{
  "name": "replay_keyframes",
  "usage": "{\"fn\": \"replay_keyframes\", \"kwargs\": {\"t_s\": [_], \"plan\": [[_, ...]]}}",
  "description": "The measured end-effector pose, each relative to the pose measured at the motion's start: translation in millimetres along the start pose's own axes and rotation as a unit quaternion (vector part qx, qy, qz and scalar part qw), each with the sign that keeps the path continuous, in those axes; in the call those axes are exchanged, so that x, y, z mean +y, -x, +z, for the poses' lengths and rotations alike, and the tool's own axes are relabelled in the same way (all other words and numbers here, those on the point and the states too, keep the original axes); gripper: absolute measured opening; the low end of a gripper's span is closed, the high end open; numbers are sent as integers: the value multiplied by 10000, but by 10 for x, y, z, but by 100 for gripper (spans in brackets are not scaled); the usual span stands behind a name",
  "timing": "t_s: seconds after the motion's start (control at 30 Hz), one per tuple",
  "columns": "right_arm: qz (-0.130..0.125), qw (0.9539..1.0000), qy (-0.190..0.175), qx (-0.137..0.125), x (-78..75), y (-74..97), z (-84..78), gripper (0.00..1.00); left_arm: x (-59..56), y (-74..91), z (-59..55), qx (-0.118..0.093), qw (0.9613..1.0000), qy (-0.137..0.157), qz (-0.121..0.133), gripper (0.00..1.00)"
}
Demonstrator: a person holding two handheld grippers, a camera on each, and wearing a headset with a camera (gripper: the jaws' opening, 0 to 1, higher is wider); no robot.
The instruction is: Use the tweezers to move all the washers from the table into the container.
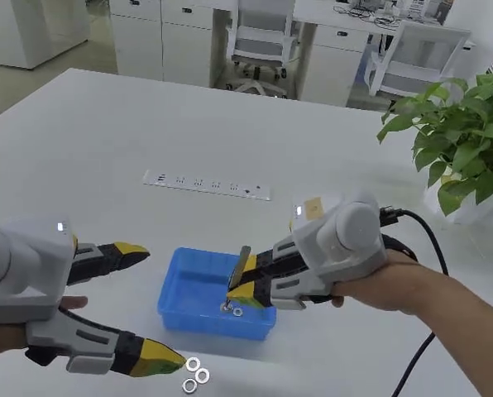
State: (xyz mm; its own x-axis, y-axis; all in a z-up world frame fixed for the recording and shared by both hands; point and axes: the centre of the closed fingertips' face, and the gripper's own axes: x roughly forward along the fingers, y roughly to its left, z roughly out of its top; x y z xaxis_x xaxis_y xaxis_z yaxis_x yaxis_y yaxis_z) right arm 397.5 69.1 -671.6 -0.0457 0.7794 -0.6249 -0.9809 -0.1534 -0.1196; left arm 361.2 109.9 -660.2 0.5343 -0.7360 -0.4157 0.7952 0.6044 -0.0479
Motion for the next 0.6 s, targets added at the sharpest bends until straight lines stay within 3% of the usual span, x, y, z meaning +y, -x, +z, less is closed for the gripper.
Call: {"fn": "replay_keyframes", "kwargs": {"t_s": [0.6], "plan": [[-394,9989,246,-21,-422,-198,-89,10,101,35,-59,88,9999,-22,137,99]]}}
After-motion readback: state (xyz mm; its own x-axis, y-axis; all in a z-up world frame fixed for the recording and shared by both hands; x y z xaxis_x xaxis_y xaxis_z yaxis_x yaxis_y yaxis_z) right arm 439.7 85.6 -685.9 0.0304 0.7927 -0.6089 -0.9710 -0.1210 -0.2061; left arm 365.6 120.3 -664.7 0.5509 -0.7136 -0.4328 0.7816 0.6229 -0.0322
